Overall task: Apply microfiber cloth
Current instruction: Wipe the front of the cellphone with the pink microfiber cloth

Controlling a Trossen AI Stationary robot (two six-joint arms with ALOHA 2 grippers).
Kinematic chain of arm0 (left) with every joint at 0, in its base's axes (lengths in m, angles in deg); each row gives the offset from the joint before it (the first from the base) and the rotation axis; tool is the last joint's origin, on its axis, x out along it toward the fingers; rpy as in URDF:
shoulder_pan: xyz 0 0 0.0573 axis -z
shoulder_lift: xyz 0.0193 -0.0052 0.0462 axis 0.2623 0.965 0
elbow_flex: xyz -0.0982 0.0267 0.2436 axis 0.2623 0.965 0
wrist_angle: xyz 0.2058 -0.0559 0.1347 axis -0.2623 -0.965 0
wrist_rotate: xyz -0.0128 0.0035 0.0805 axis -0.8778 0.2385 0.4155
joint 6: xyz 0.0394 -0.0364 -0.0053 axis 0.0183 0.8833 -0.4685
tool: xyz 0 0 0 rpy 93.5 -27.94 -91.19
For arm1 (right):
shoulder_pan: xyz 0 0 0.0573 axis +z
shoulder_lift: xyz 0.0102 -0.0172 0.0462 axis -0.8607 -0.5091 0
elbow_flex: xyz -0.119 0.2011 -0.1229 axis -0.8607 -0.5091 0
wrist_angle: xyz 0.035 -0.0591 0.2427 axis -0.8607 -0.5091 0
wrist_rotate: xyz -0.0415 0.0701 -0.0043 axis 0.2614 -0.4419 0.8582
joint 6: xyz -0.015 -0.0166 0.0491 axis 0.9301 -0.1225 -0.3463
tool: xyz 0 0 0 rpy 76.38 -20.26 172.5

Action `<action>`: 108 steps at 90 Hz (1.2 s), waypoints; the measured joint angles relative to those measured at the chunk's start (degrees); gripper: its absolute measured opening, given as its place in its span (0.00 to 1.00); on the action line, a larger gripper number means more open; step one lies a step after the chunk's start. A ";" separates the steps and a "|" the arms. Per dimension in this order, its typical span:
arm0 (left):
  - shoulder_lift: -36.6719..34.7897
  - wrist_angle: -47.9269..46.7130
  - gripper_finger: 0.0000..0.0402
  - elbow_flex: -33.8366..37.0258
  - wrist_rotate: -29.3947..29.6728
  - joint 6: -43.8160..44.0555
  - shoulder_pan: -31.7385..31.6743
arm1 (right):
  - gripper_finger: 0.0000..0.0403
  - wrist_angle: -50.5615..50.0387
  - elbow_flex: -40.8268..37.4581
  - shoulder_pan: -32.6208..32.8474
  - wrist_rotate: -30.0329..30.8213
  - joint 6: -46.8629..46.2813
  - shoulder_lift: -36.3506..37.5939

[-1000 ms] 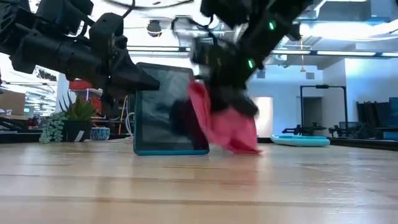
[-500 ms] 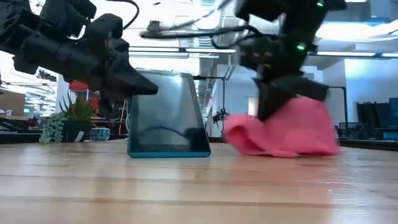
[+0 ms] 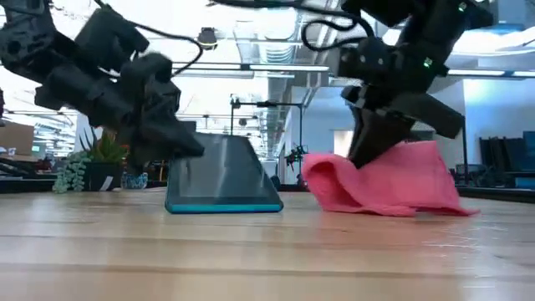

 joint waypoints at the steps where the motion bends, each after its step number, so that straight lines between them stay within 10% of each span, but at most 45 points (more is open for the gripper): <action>1: 0.02 -0.09 0.23 0.00 -0.01 -0.05 -0.17 | 0.00 0.39 0.00 0.00 -0.01 0.14 0.00; 69: -0.04 -1.10 0.37 0.09 0.45 -4.02 -5.82 | 0.00 1.19 0.02 0.31 -0.27 -2.44 1.15; 108: -0.09 6.25 0.42 -1.25 -12.31 -6.27 -7.11 | 0.00 0.89 0.04 1.23 -0.27 -3.65 5.31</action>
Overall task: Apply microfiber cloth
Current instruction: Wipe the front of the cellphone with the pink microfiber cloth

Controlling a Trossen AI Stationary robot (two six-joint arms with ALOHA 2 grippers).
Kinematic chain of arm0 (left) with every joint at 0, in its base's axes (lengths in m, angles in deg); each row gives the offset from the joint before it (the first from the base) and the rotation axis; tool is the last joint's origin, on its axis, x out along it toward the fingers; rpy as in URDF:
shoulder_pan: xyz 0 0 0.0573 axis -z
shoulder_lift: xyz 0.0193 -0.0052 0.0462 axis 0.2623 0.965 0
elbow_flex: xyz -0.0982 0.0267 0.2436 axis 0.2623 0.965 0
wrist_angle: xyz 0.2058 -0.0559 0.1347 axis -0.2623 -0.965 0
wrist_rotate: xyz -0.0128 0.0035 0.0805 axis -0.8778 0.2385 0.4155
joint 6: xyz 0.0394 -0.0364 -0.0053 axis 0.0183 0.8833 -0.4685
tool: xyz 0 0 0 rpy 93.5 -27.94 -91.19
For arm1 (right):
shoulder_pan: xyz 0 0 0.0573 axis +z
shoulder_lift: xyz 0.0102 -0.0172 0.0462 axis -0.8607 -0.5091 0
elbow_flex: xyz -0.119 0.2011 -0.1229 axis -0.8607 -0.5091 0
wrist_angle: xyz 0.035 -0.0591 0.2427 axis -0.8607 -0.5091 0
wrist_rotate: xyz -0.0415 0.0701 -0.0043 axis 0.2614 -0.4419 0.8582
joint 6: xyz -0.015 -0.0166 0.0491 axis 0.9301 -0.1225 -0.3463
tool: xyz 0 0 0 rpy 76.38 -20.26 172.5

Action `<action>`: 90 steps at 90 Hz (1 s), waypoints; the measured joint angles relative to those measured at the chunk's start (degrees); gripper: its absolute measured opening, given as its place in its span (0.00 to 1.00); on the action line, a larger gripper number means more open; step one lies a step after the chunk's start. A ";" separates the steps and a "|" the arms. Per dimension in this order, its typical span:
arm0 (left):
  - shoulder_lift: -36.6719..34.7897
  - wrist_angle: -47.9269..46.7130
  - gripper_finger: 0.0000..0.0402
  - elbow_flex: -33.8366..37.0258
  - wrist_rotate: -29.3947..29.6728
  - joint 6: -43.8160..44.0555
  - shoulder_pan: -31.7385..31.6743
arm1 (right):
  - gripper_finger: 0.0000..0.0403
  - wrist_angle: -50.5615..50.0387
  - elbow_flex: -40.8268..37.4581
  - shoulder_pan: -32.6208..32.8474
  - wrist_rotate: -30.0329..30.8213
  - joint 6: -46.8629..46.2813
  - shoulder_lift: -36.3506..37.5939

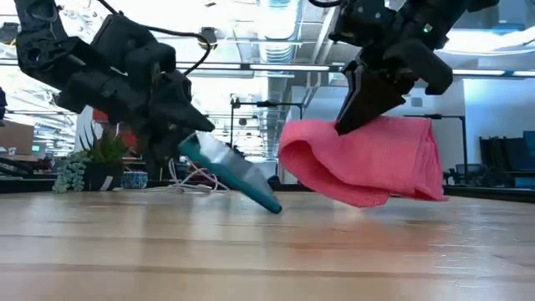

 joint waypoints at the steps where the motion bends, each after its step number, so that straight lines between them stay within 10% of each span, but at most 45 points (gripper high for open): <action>1: -0.01 -0.35 0.42 0.00 0.03 0.01 -0.12 | 0.00 -0.01 0.00 0.05 0.00 -0.02 0.00; 68: -8.05 -21.92 0.42 -0.04 2.22 0.39 -6.85 | 0.00 0.68 -0.01 0.70 -0.96 -0.93 0.00; 90: -14.42 -25.31 0.42 -0.04 3.02 -1.47 -0.59 | 0.00 24.72 -0.01 -0.79 1.03 5.34 -0.24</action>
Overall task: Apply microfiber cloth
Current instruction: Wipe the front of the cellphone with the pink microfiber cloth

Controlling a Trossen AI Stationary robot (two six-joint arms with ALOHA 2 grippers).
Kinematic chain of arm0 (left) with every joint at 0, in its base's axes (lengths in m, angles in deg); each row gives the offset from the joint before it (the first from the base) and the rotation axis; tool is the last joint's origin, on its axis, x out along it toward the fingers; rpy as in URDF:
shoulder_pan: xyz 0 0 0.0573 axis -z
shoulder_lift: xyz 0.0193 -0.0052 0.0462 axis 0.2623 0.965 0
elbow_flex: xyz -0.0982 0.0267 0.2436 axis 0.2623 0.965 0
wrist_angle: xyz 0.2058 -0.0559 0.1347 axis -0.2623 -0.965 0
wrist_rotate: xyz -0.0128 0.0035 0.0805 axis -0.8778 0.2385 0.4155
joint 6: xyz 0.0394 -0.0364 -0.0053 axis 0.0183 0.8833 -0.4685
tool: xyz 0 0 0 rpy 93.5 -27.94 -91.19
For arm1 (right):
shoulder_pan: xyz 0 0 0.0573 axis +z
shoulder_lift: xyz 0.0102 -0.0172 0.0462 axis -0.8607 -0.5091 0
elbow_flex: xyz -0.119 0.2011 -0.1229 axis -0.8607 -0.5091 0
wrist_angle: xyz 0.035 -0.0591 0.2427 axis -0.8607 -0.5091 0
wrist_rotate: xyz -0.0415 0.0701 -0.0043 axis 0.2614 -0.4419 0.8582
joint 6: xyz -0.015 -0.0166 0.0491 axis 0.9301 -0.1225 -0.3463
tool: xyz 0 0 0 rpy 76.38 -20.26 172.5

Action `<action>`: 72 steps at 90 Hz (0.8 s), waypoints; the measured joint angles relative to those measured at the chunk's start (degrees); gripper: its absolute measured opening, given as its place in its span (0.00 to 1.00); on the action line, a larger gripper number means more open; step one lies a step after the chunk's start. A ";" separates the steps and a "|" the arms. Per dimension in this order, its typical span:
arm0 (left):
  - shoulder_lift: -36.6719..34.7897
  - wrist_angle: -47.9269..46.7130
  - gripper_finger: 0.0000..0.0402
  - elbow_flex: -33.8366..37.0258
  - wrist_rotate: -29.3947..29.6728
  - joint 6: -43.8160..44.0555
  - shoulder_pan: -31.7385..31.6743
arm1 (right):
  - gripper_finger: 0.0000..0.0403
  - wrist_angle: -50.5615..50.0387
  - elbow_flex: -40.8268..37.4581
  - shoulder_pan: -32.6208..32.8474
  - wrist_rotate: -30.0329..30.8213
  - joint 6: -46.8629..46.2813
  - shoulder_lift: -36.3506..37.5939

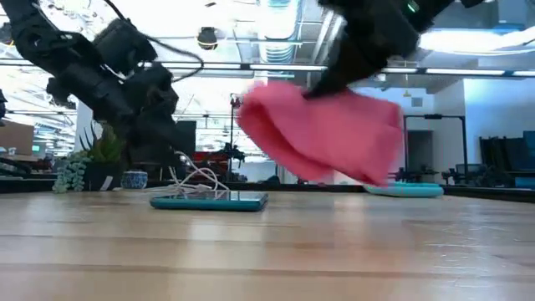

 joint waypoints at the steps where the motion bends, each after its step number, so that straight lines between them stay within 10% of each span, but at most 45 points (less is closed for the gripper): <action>1: -0.04 0.10 0.42 0.00 0.14 -0.08 0.67 | 0.00 1.63 0.01 -0.28 -0.29 0.33 -0.20; 28: 6.26 8.14 0.42 -0.02 11.80 -2.27 21.87 | 0.00 13.13 5.80 -9.98 -9.28 0.90 -14.39; 54: 17.65 18.14 0.42 0.02 17.39 0.16 25.09 | 0.00 1.80 19.78 -14.34 -20.53 2.46 -26.48; 72: 23.47 21.58 0.42 -0.88 17.85 2.00 25.07 | 0.00 -1.45 25.06 -15.52 -8.68 2.07 -30.10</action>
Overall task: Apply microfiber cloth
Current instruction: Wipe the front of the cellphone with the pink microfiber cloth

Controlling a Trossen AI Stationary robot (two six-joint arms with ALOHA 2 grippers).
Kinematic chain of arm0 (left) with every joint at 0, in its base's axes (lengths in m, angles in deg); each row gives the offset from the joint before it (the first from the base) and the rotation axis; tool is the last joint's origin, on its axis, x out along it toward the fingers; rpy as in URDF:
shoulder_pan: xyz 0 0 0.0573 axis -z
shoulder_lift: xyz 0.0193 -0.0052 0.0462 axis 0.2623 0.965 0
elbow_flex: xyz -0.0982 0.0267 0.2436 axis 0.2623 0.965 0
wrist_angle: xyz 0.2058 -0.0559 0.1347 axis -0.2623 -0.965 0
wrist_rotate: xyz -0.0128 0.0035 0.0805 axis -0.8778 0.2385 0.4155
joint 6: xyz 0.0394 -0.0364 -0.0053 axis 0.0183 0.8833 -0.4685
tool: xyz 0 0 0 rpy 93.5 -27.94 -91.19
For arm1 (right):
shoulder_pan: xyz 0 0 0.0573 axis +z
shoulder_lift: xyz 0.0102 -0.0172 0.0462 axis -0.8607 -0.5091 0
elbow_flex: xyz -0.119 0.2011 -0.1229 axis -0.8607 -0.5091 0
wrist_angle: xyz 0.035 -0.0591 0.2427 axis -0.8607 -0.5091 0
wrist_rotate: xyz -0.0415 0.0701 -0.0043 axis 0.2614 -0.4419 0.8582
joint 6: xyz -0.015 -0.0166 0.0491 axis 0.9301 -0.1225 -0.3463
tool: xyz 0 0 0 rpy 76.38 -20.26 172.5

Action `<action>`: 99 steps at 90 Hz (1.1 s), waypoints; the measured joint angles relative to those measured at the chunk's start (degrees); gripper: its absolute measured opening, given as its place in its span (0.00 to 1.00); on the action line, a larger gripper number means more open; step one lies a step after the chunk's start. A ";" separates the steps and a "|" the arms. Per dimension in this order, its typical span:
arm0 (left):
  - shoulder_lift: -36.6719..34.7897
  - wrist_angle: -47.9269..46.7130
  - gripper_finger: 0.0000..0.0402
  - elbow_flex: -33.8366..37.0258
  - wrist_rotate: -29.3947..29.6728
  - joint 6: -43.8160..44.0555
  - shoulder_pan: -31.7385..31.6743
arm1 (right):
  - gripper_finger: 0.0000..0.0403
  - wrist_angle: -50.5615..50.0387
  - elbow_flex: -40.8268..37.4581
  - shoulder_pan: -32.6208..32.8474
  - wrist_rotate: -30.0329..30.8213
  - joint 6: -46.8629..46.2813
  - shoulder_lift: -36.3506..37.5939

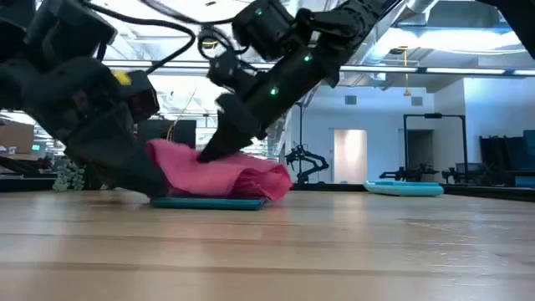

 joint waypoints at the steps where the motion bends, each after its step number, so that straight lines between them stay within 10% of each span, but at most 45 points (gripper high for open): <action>1: 0.20 -0.01 0.42 -0.12 0.02 -0.01 0.00 | 0.00 -0.05 0.11 -0.01 1.05 -0.18 0.00; 26: 4.37 0.05 0.42 -3.65 -0.01 -1.45 -0.80 | 0.00 -5.66 0.54 0.37 -9.64 1.60 0.09; 42: 4.35 -2.58 0.42 -4.88 -0.04 -1.43 -0.85 | 0.00 -9.86 0.42 1.49 10.58 -0.59 1.48; 51: 2.39 -4.32 0.42 -5.31 -0.28 -1.42 -0.52 | 0.00 -12.12 0.50 1.90 11.98 -0.64 3.76; 75: 1.66 -9.31 0.42 -14.14 0.04 -8.85 0.32 | 0.00 -13.35 0.54 2.08 -7.90 -0.49 3.87; 99: 9.28 -14.79 0.42 -17.74 0.72 -8.44 -2.28 | 0.00 -9.36 0.63 0.06 -10.86 0.25 -0.26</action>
